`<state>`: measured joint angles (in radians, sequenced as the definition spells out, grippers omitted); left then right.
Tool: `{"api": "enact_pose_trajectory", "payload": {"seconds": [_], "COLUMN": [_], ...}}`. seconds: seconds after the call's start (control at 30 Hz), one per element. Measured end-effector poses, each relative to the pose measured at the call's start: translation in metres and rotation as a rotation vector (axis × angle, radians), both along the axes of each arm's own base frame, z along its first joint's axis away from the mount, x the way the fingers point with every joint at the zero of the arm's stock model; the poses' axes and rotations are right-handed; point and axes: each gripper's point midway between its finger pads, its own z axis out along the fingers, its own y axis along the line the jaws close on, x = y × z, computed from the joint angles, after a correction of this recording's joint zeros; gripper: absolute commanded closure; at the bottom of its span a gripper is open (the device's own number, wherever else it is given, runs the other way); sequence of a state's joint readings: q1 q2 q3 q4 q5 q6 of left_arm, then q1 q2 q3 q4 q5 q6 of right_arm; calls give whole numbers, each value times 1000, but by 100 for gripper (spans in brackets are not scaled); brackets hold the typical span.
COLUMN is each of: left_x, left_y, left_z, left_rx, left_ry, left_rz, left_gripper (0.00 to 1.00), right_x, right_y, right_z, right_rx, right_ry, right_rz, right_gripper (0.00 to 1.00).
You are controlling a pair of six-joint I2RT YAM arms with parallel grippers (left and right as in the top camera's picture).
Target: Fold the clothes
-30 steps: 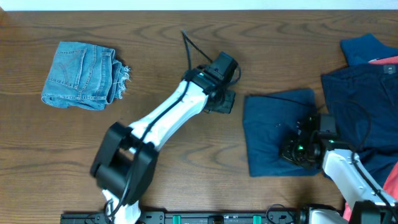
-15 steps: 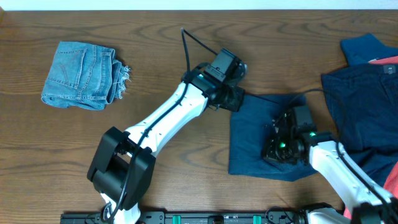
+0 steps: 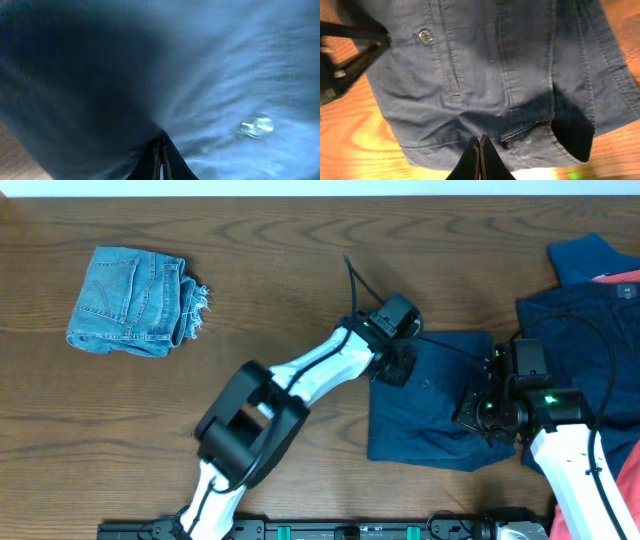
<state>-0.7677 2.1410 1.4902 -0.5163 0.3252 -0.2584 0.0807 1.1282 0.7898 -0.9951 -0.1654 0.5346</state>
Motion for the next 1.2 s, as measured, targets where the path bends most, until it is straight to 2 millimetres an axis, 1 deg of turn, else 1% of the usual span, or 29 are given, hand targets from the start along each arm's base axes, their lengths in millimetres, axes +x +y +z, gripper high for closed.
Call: {"api": "enact_pose_trajectory", "payload": {"seconds": [0.1,0.17,0.33,0.4,0.43,0.47,0.5,0.6,0.67,0.73,0.8,0.87,0.93,0.97,1.1,1.2], "left_x": [5,9,26,37,41,45,47,52,53,52,52,52,52,52,49,48], "left_y": [12,23,61,78,84,90,96,108,110,110,110,110,110,110,113,113], "left_z": [-4,-4,-6,-6,-5,-5,-5,-4,-2,1,4,8,13,15,20,20], "left_rx": [65,125,263,289,297,306,317,340,349,349,344,338,335,334,338,338], "left_ry": [-20,-43,-92,-99,-100,-102,-102,-106,-111,-113,-118,-123,-127,-128,-123,-123], "left_rz": [36,67,142,184,198,212,224,250,253,253,253,255,256,256,256,256], "left_gripper": [94,94,94,94,94,94,94,94,94,94,94,94,94,94,94,94], "right_x": [4,4,6,14,17,20,21,18,22,34,50,61,66,66,65,61], "right_y": [-1,-2,1,10,15,22,27,44,52,61,71,79,83,83,86,89], "right_z": [0,0,-2,-4,-5,-9,-13,-32,-43,-46,-40,-32,-28,-28,-29,-34], "right_rx": [-9,-17,-20,5,15,27,37,63,86,119,159,191,209,214,237,247], "right_ry": [-17,-20,-27,-51,-64,-73,-74,-53,-56,-99,-179,-245,-270,-271,-256,-231], "right_rz": [6,29,97,148,168,200,223,297,321,342,367,384,389,387,379,383], "right_gripper": [90,89,89,85,81,73,71,70,71,70,70,76,88,91,97,99]}}
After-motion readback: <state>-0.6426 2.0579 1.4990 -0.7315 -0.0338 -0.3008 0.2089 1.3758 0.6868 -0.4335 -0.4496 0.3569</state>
